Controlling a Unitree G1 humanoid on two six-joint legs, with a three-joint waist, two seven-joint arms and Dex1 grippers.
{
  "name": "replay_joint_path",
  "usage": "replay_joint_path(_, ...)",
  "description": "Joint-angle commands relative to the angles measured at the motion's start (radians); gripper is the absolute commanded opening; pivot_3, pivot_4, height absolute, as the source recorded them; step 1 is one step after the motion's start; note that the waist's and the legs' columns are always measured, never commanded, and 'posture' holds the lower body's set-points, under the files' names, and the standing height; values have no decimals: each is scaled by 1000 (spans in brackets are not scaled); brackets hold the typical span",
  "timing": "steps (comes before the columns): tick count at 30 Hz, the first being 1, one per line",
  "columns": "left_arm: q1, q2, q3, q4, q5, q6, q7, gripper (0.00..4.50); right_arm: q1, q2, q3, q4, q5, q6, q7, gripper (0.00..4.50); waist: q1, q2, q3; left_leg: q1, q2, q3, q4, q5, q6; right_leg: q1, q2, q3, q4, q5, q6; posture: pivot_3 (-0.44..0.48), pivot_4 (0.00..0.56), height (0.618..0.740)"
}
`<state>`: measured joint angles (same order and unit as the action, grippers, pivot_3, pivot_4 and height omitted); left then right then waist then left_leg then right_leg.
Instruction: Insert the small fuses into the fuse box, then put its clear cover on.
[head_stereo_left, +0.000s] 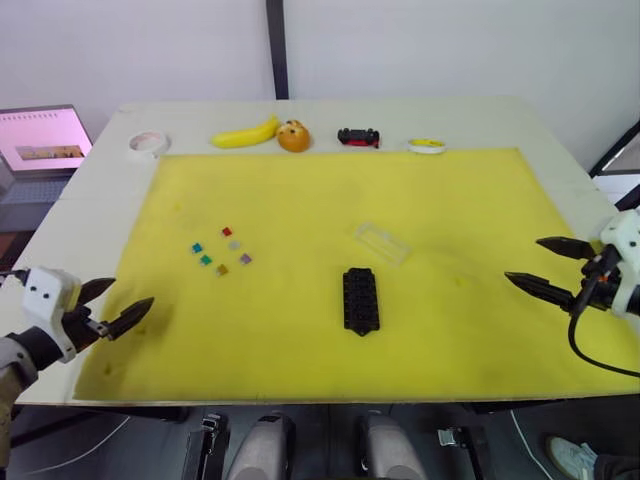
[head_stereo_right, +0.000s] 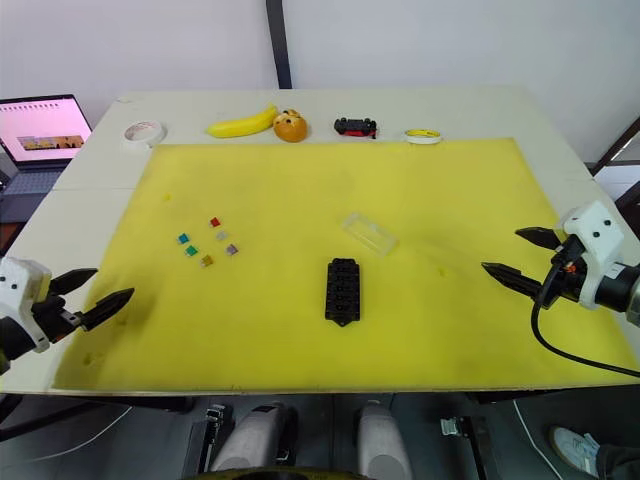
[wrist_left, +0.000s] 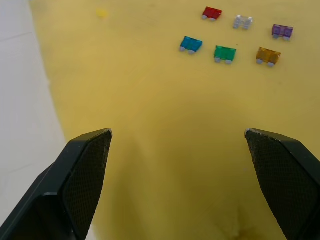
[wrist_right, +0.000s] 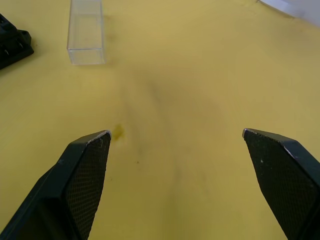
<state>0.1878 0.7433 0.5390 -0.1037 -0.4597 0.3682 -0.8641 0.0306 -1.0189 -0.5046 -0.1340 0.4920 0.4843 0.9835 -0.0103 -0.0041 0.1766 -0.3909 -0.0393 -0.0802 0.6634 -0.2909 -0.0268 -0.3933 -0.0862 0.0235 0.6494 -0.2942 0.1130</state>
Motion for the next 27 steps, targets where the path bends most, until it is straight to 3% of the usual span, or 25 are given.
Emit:
replay_joint_path(1,-2,14,3,-23,-4,6,6,4466,3,9,-44,-16,-14,-33,-13,4500,0,0,0,0,0,0,0,0,0,0,0,0,0,0,0,0,150,740)
replay_joint_path(18,-59,44,-30,62,23,-34,-36,4466,19,36,-33,-61,-21,-29,-57,4500,-1,0,0,0,0,0,0,0,0,0,0,0,0,0,0,0,150,740)
replay_joint_path(27,-47,29,-40,-31,-9,28,-12,4466,6,36,-33,-98,-8,-2,-78,4500,-1,0,0,0,0,0,0,0,0,0,0,0,0,0,0,0,150,740)
